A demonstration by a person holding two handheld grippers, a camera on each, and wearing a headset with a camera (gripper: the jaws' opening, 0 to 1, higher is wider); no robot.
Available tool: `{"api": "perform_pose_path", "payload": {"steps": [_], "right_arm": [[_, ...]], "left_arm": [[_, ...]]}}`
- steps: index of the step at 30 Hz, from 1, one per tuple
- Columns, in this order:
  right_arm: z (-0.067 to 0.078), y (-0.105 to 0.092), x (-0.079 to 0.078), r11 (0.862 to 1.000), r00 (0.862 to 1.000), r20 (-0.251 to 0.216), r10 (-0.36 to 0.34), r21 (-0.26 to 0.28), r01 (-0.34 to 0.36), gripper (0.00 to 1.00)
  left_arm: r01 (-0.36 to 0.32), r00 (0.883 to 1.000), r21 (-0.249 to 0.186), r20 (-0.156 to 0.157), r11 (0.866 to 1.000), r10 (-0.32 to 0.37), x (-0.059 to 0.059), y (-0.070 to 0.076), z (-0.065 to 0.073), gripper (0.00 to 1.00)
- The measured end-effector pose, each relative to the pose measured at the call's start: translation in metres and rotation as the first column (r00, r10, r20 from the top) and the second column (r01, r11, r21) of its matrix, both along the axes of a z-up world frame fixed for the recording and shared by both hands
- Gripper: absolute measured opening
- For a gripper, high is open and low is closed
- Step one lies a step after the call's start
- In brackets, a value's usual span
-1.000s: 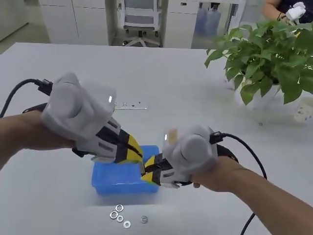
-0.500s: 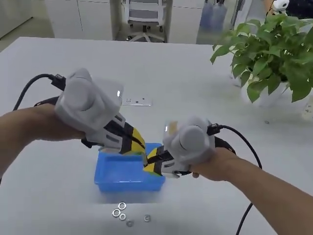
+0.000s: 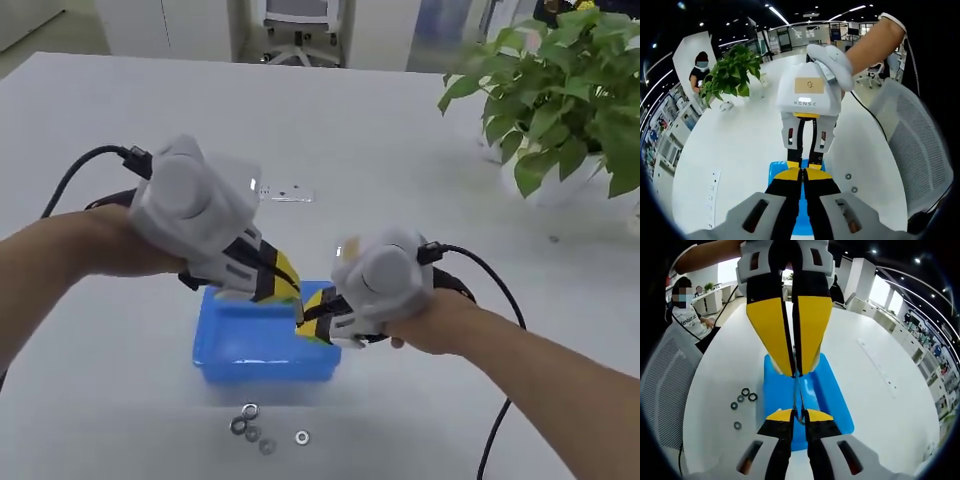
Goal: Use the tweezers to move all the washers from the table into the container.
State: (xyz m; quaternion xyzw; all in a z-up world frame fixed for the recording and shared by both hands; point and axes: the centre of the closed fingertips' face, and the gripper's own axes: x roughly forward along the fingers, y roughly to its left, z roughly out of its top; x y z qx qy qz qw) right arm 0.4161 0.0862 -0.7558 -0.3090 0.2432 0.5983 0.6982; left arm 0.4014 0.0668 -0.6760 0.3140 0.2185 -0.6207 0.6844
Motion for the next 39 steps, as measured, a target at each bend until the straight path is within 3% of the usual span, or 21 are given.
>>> {"api": "perform_pose_path", "payload": {"steps": [13, 26, 39], "right_arm": [[-0.017, 0.002, 0.013, 1.0, 1.0, -0.016, -0.009, -0.011, 0.009, 0.1], [-0.027, -0.001, 0.016, 1.0, 1.0, -0.023, -0.012, -0.026, 0.012, 0.1], [-0.03, -0.002, 0.018, 0.999, 1.0, 0.011, -0.026, -0.023, 0.026, 0.11]], "left_arm": [[-0.044, 0.999, -0.011, -0.026, 0.999, 0.044, 0.015, 0.004, -0.017, 0.05], [-0.049, 0.998, -0.011, -0.035, 0.999, 0.048, 0.016, 0.002, -0.027, 0.05], [-0.051, 0.998, -0.012, -0.039, 0.999, 0.051, 0.015, 0.003, -0.031, 0.06]]}}
